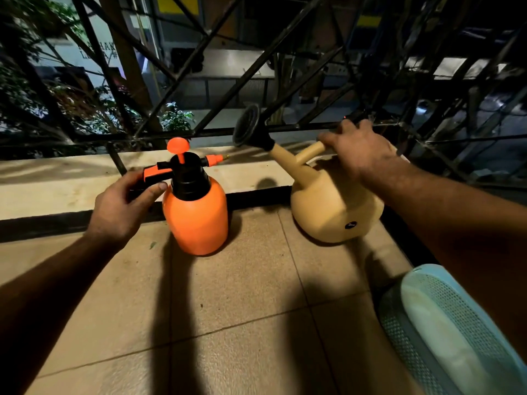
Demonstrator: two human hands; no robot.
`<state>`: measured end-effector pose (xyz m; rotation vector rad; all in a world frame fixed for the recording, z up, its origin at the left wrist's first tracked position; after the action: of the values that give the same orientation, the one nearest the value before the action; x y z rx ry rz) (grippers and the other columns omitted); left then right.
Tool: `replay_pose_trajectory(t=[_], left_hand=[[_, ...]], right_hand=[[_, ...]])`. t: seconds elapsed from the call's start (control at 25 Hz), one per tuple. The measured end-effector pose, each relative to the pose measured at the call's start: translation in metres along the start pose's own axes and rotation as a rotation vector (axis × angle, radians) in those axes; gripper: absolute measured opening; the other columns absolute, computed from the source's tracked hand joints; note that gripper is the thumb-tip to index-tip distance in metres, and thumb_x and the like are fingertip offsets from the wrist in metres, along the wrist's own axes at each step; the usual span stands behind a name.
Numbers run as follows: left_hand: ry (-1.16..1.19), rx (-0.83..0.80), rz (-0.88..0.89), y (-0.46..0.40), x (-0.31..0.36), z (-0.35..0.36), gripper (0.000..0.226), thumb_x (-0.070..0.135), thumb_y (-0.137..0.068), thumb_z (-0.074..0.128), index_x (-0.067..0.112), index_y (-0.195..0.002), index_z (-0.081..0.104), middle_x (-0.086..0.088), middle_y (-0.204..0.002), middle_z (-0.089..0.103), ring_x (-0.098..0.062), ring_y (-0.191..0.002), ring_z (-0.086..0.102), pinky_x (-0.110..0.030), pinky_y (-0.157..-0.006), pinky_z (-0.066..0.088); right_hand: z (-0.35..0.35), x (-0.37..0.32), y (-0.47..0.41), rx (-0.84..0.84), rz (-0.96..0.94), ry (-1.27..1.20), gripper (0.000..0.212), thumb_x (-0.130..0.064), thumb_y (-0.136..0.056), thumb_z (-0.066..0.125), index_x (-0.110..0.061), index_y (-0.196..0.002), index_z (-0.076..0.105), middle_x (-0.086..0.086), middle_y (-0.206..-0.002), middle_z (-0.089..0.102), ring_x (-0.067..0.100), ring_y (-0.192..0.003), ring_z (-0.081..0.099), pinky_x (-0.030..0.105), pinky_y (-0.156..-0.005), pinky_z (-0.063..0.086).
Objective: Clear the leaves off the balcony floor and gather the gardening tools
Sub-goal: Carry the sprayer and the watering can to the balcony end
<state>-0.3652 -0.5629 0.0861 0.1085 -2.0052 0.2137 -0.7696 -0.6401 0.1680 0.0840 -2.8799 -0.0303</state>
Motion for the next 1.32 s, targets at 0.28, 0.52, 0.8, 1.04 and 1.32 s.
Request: replay_pose_trajectory(t=[0.28, 0.52, 0.8, 1.04, 1.32], left_hand=[[0.002, -0.025, 0.026, -0.002, -0.003, -0.007, 0.038, 0.036, -0.094, 0.067, 0.039, -0.131, 0.061, 0.012, -0.119, 0.07, -0.016, -0.107, 0.066, -0.046, -0.094, 0.055], [-0.037, -0.027, 0.067, -0.002, -0.003, -0.026, 0.036, 0.027, -0.097, 0.063, 0.034, -0.133, 0.062, 0.004, -0.109, 0.069, -0.011, -0.089, 0.061, -0.028, -0.077, 0.052], [-0.14, 0.064, -0.011, -0.011, -0.019, -0.07, 0.028, 0.036, -0.097, 0.063, 0.04, -0.124, 0.063, 0.002, -0.09, 0.071, -0.035, -0.087, 0.067, -0.04, -0.077, 0.054], [-0.154, 0.06, -0.054, -0.006, -0.025, -0.072, 0.042, 0.042, -0.092, 0.067, 0.033, -0.133, 0.061, 0.002, -0.105, 0.073, -0.018, -0.087, 0.069, -0.029, -0.075, 0.051], [-0.065, 0.05, -0.105, -0.002, -0.039, -0.075, 0.04, 0.03, -0.091, 0.072, 0.041, -0.128, 0.062, 0.003, -0.118, 0.07, -0.021, -0.104, 0.066, -0.047, -0.094, 0.055]], right_hand=[[-0.004, -0.029, 0.002, 0.011, 0.015, 0.108, 0.063, -0.021, -0.089, 0.071, -0.031, -0.144, 0.044, 0.014, -0.139, 0.041, 0.04, -0.132, 0.036, 0.06, -0.092, 0.052], [-0.005, -0.04, 0.0, 0.065, 0.004, 0.19, 0.061, -0.027, -0.086, 0.074, -0.024, -0.141, 0.048, 0.012, -0.139, 0.048, 0.034, -0.134, 0.04, 0.058, -0.105, 0.04], [0.004, -0.047, 0.006, 0.05, 0.008, 0.209, 0.062, -0.04, -0.084, 0.077, -0.028, -0.138, 0.049, 0.009, -0.131, 0.05, 0.033, -0.127, 0.042, 0.055, -0.092, 0.049], [0.013, -0.05, 0.012, 0.098, -0.049, 0.065, 0.057, -0.037, -0.088, 0.071, -0.02, -0.137, 0.049, 0.01, -0.135, 0.053, 0.031, -0.128, 0.048, 0.052, -0.106, 0.043], [0.029, 0.01, 0.031, 0.011, 0.255, -0.112, 0.078, -0.033, -0.084, 0.076, -0.026, -0.148, 0.031, 0.015, -0.146, 0.04, 0.04, -0.136, 0.039, 0.066, -0.103, 0.042]])
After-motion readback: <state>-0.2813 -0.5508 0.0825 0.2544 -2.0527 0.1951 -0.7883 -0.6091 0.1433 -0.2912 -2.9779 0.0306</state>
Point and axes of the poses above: each hand's wrist, its own y-axis away from the middle knuckle, its own z-axis out of the palm, x = y × z, the point moved 8 cm from there along -y, towards the middle knuckle
